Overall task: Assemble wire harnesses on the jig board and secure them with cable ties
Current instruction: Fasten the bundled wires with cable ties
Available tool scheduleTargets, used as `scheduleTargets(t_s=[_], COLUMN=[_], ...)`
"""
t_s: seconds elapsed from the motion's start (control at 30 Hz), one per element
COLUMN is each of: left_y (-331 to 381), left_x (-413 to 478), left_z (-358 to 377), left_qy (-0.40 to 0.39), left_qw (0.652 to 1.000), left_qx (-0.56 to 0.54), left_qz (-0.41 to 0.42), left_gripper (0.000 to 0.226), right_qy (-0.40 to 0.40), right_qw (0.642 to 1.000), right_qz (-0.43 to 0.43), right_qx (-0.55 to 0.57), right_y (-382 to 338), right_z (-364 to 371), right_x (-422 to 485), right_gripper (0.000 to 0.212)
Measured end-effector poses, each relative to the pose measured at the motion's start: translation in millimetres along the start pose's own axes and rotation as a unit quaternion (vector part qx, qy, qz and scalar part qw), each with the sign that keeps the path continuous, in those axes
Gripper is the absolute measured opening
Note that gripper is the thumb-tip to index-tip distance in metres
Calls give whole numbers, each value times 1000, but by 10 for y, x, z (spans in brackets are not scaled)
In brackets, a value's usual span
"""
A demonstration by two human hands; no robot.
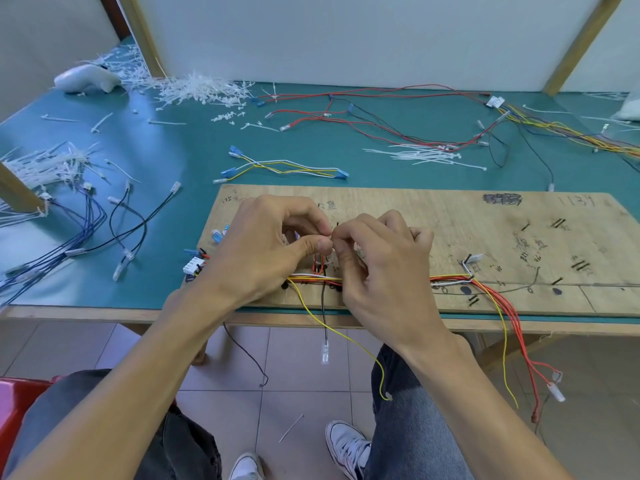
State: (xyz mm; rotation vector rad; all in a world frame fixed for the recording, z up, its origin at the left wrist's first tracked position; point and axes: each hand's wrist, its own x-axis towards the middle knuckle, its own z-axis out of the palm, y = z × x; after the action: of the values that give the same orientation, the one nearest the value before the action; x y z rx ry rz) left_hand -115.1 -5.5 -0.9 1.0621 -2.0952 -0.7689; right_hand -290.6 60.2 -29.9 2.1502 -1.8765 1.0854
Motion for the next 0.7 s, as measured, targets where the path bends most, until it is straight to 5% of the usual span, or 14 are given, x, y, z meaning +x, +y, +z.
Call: scheduleTargets(t_s=[0.47,0.7], left_y=[47,15], left_x=[-12,41], left_z=[-133,-226], left_qy=[-62,-92], left_qw=[996,986], left_qx=[61,114], left_qz=[30,77], left_gripper=[12,9], right_qy=[-48,-180], right_qw=[999,983], right_qz=[7,-22], right_qx=[11,31], right_y=[-62,-107], right_z=[-88,-337], right_x=[102,452], right_gripper=[11,17])
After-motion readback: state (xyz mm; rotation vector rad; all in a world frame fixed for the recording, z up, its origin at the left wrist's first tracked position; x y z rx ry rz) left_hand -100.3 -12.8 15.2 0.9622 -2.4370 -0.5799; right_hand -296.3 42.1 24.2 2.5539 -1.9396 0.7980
